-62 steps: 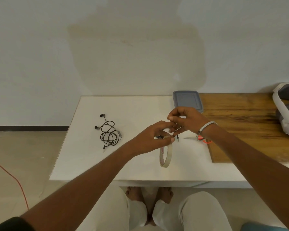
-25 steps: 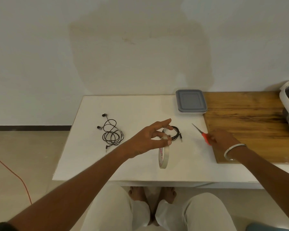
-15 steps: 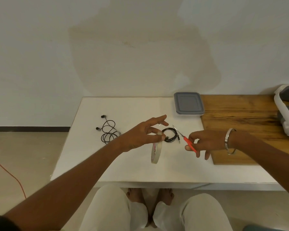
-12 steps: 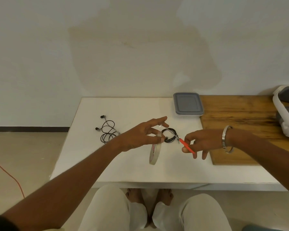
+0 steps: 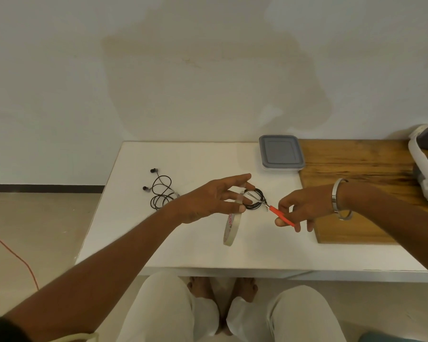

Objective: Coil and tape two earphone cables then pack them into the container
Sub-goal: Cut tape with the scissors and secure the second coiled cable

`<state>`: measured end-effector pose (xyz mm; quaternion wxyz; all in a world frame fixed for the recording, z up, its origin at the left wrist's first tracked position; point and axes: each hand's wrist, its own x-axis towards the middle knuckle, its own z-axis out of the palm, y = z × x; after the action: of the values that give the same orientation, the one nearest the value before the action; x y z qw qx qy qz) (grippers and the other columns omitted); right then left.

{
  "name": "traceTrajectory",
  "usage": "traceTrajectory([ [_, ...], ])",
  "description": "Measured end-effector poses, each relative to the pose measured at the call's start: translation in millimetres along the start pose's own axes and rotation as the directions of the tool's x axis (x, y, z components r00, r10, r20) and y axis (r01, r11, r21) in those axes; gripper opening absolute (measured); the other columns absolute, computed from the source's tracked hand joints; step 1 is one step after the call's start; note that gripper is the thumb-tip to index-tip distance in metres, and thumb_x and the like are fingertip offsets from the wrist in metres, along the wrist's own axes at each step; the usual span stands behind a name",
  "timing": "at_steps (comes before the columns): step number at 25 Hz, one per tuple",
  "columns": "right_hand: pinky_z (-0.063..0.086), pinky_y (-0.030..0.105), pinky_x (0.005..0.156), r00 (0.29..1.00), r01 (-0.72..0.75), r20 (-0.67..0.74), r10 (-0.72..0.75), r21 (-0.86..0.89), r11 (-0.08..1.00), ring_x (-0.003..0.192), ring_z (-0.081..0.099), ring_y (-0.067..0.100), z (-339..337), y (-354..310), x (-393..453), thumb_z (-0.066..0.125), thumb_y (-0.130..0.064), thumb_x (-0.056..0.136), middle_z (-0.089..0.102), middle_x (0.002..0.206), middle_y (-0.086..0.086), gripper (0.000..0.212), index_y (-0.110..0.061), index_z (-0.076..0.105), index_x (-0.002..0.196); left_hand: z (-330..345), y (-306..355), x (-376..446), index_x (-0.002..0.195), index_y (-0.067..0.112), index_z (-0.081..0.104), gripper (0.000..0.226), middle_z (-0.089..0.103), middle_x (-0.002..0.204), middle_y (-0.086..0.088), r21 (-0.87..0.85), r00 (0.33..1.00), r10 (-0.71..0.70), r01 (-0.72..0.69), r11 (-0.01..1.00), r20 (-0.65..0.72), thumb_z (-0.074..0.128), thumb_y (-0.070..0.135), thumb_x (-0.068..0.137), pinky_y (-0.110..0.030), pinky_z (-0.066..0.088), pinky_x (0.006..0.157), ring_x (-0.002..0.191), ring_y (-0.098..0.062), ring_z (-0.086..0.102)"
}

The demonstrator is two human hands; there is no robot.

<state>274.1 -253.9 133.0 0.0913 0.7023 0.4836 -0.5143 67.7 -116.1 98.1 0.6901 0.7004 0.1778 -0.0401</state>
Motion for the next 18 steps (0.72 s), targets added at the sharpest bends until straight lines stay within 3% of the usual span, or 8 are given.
traceTrajectory([
  [3, 0.057, 0.023, 0.073, 1.000, 0.001, -0.003, -0.001, -0.005, 1.000, 0.063, 0.064, 0.005, -1.3, 2.6, 1.3, 0.057, -0.053, 0.082, 0.067, 0.081, -0.004, 0.042, -0.015, 0.060, 0.101, -1.1, -0.7, 0.4, 0.149, 0.025, 0.032, 0.073, 0.052, 0.138, 0.009, -0.019, 1.000, -0.003, 0.003, 1.000, 0.021, 0.064, 0.000, 0.088, -0.031, 0.052, 0.096, 0.117, -0.014, 0.061],
  [8, 0.058, 0.030, 0.078, 0.999, 0.046, 0.008, -0.046, 0.033, 0.998, 0.075, 0.064, 0.013, -2.5, -2.3, 8.0, 0.057, -0.053, 0.081, 0.067, 0.085, 0.001, 0.047, -0.014, 0.060, 0.107, -0.1, -3.8, 2.9, 0.150, 0.024, 0.032, 0.072, 0.053, 0.139, 0.009, -0.029, 0.998, -0.013, 0.014, 0.999, 0.055, 0.063, -0.001, 0.089, -0.026, 0.053, 0.089, 0.119, -0.014, 0.061],
  [12, 0.058, 0.026, 0.075, 0.998, 0.047, 0.037, -0.047, 0.000, 0.999, 0.073, 0.064, 0.010, -4.8, 0.0, 11.4, 0.057, -0.045, 0.087, 0.068, 0.084, 0.001, 0.024, -0.022, 0.061, 0.094, -2.0, -5.1, 3.8, 0.149, 0.024, 0.032, 0.071, 0.054, 0.139, 0.010, -0.031, 0.998, -0.010, 0.012, 0.999, 0.066, 0.062, -0.001, 0.090, -0.025, 0.052, 0.089, 0.120, -0.015, 0.060],
  [15, 0.058, 0.029, 0.077, 0.998, 0.049, 0.039, -0.048, -0.023, 0.999, 0.074, 0.064, 0.011, -8.3, -1.8, 12.4, 0.057, -0.045, 0.087, 0.068, 0.084, 0.001, 0.029, -0.019, 0.061, 0.096, -2.2, -3.3, 4.6, 0.146, 0.028, 0.034, 0.069, 0.055, 0.136, 0.014, -0.028, 0.997, -0.003, 0.005, 1.000, 0.073, 0.062, 0.000, 0.090, -0.023, 0.052, 0.088, 0.118, -0.013, 0.061],
  [18, 0.058, 0.030, 0.078, 0.996, 0.076, 0.044, -0.074, -0.033, 0.997, 0.073, 0.064, 0.011, -11.1, -5.9, 11.4, 0.059, -0.046, 0.084, 0.067, 0.081, -0.001, 0.023, -0.023, 0.062, 0.086, -3.7, -2.7, 4.9, 0.149, 0.025, 0.033, 0.070, 0.053, 0.139, 0.009, -0.031, 0.996, -0.009, 0.012, 0.999, 0.086, 0.062, -0.001, 0.090, -0.026, 0.051, 0.091, 0.120, -0.016, 0.061],
])
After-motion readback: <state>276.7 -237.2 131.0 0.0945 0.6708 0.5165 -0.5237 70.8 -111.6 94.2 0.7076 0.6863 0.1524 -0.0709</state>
